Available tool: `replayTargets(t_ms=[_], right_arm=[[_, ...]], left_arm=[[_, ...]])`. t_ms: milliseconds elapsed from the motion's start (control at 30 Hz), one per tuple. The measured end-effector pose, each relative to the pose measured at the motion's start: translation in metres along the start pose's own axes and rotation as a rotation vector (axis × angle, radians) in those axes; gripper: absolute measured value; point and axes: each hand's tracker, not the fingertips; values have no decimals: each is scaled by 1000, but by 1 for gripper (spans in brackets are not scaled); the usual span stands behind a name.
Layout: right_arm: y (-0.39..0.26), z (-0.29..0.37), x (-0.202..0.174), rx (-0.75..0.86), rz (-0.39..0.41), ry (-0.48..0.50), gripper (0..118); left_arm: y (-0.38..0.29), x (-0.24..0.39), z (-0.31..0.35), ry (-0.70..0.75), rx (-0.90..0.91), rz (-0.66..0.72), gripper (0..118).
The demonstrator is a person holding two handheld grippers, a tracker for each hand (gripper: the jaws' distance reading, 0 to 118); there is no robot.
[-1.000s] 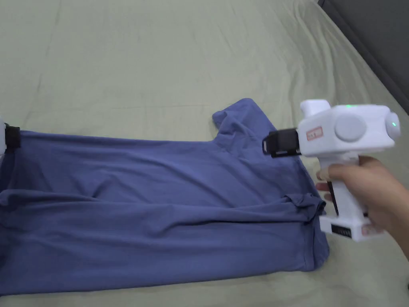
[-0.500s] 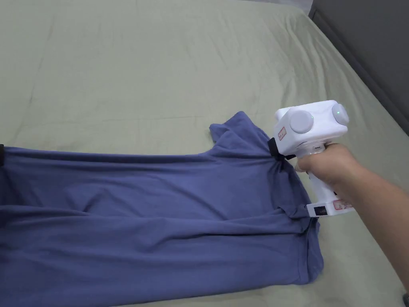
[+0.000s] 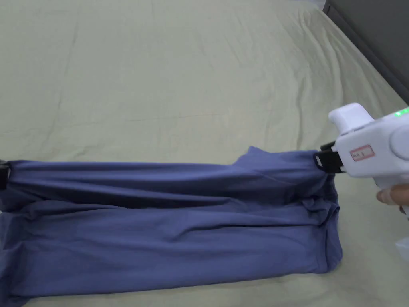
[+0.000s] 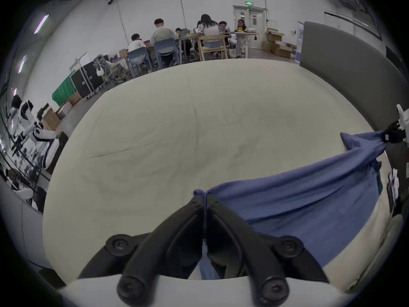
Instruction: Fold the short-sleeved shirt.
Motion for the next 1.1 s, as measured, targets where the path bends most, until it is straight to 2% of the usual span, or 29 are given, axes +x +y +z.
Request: replayTargets(t_ms=[267, 367, 433, 567, 800, 1000, 1033, 1067, 1100], right_arm=[[-77, 2, -27, -94, -24, -5, 4], [-99, -9, -26, -142, -87, 6, 4], [-108, -12, -26, -154, -93, 2, 4], [-117, -13, -27, -179, -123, 0, 4], [-130, -47, -31, -248, -137, -13, 4], [-132, -66, -32, -264, -165, -23, 5], [-130, -64, -31, -272, -164, -22, 18], [-126, -58, -29, -282, -173, -26, 40], [-122, -48, -29, -266, -187, -58, 84]], left_arm=[[-67, 13, 33, 4, -48, -45, 0], [-84, 21, 35, -2, -86, -39, 0], [-92, 19, 33, -12, -114, -16, 0], [-104, 14, 24, -25, -146, 26, 0], [-115, 27, -2, 3, -204, -26, 0], [-114, 29, -14, 22, -213, -1, 0], [-113, 29, -11, 23, -215, 1, 0], [-109, 26, -6, 18, -217, 23, 11], [-104, 22, 3, 4, -200, 78, 55]])
